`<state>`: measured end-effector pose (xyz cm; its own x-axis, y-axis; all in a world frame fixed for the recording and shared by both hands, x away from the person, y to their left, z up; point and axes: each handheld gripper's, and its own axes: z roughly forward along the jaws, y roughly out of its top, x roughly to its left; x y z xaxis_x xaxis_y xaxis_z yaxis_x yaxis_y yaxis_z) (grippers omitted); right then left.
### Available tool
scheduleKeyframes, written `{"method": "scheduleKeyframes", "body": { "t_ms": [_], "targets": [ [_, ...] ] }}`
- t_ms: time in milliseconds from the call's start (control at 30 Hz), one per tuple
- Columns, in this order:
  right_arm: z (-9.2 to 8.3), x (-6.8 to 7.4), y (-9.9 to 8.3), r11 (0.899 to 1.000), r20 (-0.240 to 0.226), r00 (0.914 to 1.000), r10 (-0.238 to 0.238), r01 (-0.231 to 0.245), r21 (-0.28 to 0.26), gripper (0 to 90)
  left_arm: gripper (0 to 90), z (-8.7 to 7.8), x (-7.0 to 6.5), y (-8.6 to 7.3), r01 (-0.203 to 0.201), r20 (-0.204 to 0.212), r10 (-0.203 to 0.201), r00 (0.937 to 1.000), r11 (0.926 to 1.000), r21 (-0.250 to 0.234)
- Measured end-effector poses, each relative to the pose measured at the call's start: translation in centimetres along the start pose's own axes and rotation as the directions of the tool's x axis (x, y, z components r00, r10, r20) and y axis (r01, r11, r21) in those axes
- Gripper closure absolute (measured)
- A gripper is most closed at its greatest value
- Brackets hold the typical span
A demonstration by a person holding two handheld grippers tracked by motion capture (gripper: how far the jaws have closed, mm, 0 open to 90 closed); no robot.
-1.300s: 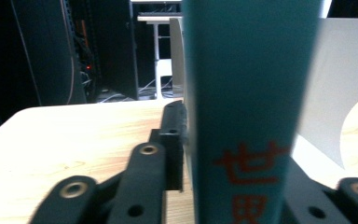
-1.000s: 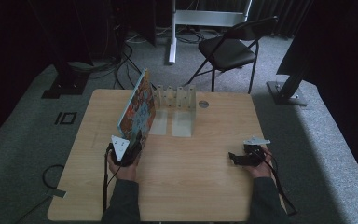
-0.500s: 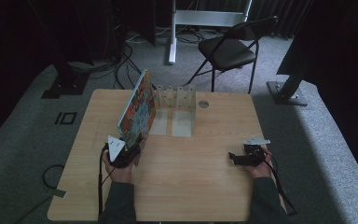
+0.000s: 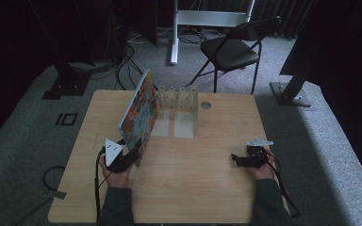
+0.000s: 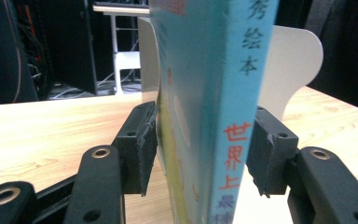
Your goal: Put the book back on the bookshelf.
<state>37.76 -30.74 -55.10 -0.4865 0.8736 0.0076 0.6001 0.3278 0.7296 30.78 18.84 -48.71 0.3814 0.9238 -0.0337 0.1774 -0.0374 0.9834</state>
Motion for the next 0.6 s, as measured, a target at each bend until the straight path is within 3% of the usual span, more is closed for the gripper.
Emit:
{"method": "scheduleKeyframes", "body": {
  "t_ms": [167, 333, 600],
  "targets": [
    [0.0, 0.0, 0.0, 1.000, 0.000, 1.0000, 0.000, 0.000, 0.000, 13.7, 46.9, -0.5, -0.1, 0.1, -0.007, 0.020, 0.006, 0.9998, 1.0000, 0.005],
    [0.0, 0.0, 0.0, 1.000, 0.000, 1.0000, 0.000, 0.000, 0.000, 13.7, 45.6, -1.0, 0.1, 0.3, 0.012, 0.066, -0.013, 0.9977, 0.9999, 0.011],
    [0.0, 0.0, 0.0, 1.000, 0.000, 1.0000, 0.000, 0.000, 0.000, 13.7, 45.2, -2.1, 0.5, 0.7, -0.013, 0.098, 0.010, 0.9951, 0.9995, 0.029]
  ]
}}
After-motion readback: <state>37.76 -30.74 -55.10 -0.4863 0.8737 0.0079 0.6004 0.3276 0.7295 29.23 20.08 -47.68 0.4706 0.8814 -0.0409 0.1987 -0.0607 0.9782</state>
